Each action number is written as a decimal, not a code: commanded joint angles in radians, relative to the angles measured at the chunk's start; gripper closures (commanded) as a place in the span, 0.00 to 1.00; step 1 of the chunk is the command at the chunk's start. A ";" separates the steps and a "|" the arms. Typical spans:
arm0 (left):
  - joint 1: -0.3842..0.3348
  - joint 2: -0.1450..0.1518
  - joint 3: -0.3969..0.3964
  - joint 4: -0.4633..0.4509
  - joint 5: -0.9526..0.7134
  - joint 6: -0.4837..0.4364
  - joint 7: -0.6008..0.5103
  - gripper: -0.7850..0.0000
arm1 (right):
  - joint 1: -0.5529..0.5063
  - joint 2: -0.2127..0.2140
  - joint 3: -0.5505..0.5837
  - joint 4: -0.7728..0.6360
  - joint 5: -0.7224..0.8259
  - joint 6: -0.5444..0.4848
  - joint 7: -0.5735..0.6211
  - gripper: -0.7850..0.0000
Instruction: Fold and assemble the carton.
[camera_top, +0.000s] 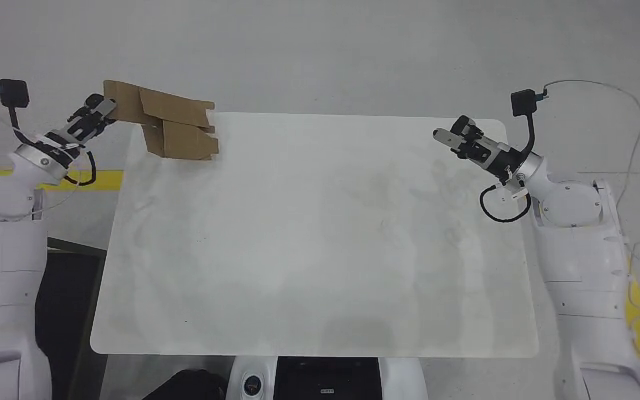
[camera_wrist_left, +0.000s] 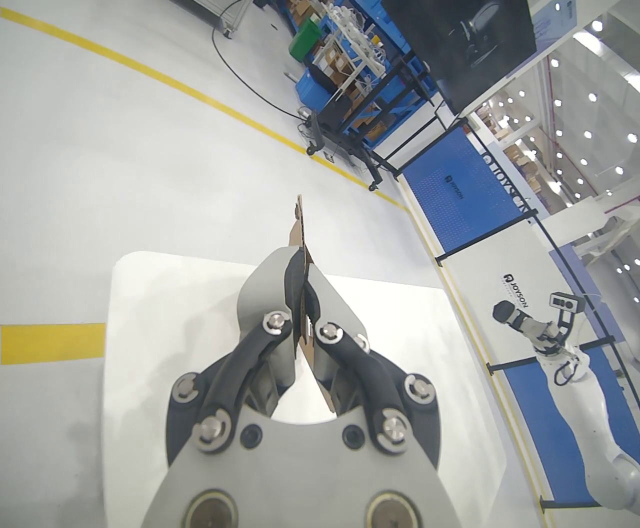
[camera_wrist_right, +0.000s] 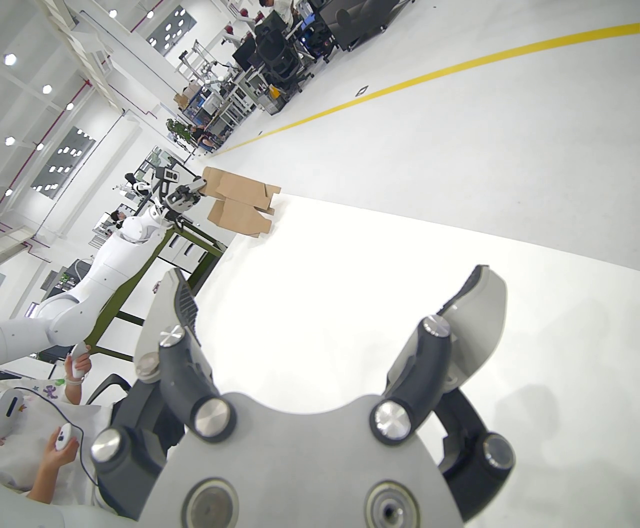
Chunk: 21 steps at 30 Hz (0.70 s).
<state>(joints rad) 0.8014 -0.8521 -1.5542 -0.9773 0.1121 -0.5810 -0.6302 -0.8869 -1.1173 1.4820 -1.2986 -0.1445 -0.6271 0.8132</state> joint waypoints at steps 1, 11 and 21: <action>-0.033 -0.007 0.032 0.014 -0.009 -0.003 -0.003 1.00 | 0.000 0.000 0.000 0.000 0.000 0.000 0.000 0.00; -0.209 -0.060 0.199 0.100 -0.105 -0.033 -0.059 1.00 | 0.000 0.000 0.000 0.000 0.000 0.000 0.000 0.00; -0.336 -0.129 0.371 0.123 -0.238 -0.096 -0.158 1.00 | 0.000 0.000 0.000 0.000 0.000 0.000 0.000 0.00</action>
<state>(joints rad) 0.4732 -0.9756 -1.1976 -0.8549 -0.1173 -0.6743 -0.7810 -0.8869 -1.1173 1.4820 -1.2986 -0.1445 -0.6271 0.8132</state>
